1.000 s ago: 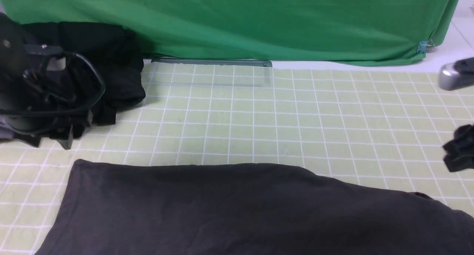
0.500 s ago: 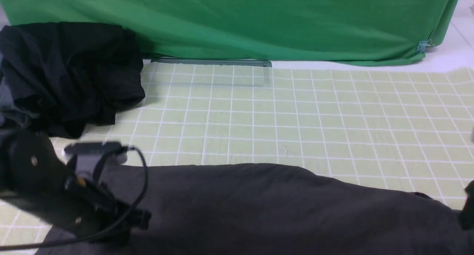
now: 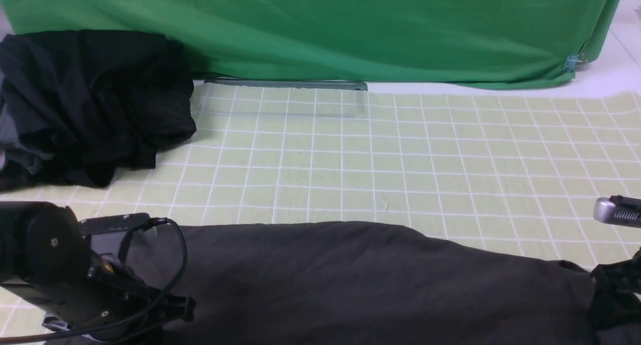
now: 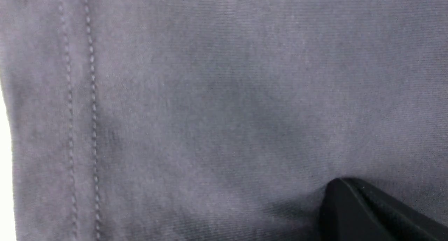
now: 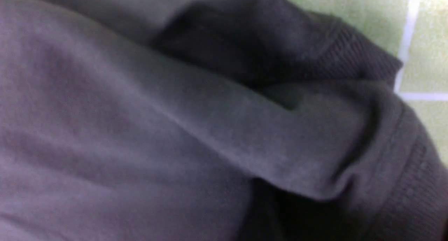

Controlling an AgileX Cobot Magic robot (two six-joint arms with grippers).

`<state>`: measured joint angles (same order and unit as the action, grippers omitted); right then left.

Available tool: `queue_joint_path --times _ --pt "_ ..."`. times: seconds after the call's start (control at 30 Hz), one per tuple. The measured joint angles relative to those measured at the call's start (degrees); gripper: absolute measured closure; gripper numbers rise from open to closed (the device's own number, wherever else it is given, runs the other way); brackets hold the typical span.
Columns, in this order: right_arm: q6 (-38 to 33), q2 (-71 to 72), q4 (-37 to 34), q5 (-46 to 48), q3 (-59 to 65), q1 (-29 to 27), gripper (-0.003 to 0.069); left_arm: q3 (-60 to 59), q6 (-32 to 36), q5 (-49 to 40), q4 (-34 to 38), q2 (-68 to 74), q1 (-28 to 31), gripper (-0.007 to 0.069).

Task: Fold a long-sleeved shirt over a green coffee tablecloth.
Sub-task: 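Pull the folded dark garment lengthwise by its ends to straighten it flat on the table, then fold the right end of the dark garment over onto its left end with the right gripper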

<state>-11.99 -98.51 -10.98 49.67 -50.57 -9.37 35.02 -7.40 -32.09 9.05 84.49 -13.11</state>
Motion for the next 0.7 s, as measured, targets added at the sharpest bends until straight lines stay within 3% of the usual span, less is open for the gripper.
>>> queue_joint_path --times 0.07,0.13,0.2,0.3,0.43,0.7 --pt "-0.88 -0.01 -0.08 -0.72 0.0 0.0 0.033 0.0 0.0 0.2 0.02 0.0 0.0 0.0633" --pt "-1.78 -0.26 -0.63 -1.07 0.0 0.0 0.052 -0.02 0.0 0.45 0.07 0.0 0.0 0.0633" --pt "-2.15 -0.41 -0.96 -0.55 -0.25 0.0 0.0594 -0.14 0.0 0.64 0.12 -0.43 0.0 0.0633" --pt "-0.49 0.16 1.04 1.93 -1.43 -0.06 0.0631 -0.57 0.0 1.19 -0.23 -1.82 0.0 0.0633" --pt "4.59 4.85 5.25 4.03 -1.79 -2.08 0.0636 -0.66 0.05 0.72 -1.78 -5.72 0.11 0.0633" --pt "7.94 12.3 9.24 11.86 -6.23 -7.31 0.0637 1.02 -0.06 -5.6 -2.64 -15.27 0.19 0.0632"
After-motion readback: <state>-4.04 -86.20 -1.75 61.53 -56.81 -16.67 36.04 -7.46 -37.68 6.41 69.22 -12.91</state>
